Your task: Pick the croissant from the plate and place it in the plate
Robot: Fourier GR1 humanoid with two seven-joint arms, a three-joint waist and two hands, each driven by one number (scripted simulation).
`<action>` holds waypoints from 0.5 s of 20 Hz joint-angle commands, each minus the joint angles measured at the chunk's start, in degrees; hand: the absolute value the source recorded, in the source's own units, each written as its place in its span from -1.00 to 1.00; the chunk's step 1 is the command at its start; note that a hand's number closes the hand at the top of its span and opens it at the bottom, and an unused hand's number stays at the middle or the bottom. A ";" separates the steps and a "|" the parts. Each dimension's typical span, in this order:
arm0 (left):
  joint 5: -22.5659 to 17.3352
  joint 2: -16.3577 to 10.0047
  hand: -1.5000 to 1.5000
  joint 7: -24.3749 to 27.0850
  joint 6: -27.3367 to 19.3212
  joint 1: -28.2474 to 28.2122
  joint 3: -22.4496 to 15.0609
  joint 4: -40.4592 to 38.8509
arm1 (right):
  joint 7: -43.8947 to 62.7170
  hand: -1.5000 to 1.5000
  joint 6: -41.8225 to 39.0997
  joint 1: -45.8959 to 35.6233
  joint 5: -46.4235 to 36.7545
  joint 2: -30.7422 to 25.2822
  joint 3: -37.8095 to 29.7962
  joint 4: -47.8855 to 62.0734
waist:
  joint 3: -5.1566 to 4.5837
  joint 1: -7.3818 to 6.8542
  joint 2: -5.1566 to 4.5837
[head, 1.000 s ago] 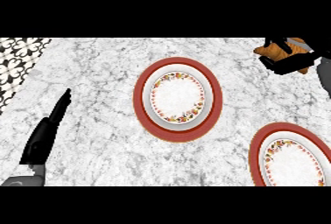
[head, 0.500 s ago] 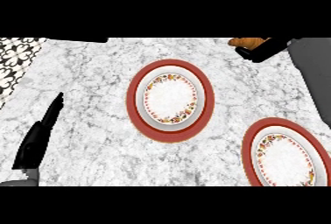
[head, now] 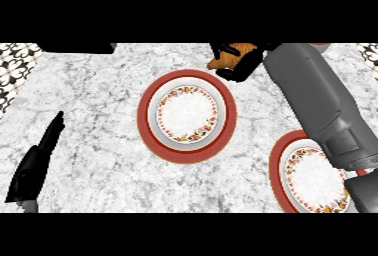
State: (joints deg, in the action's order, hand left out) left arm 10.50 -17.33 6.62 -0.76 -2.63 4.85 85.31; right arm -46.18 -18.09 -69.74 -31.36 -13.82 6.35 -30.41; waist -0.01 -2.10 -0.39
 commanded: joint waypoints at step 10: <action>0.59 0.80 0.00 1.72 -0.04 -1.00 1.68 -1.08 | 5.58 1.00 1.21 2.04 -7.43 13.63 7.68 0.99 | 0.00 1.26 0.29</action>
State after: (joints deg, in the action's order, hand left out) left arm 10.65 -17.30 8.14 -0.41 -3.37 6.46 83.96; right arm -42.05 -16.96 -68.52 -37.15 -2.97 12.56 -28.99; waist -0.02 -1.09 -0.19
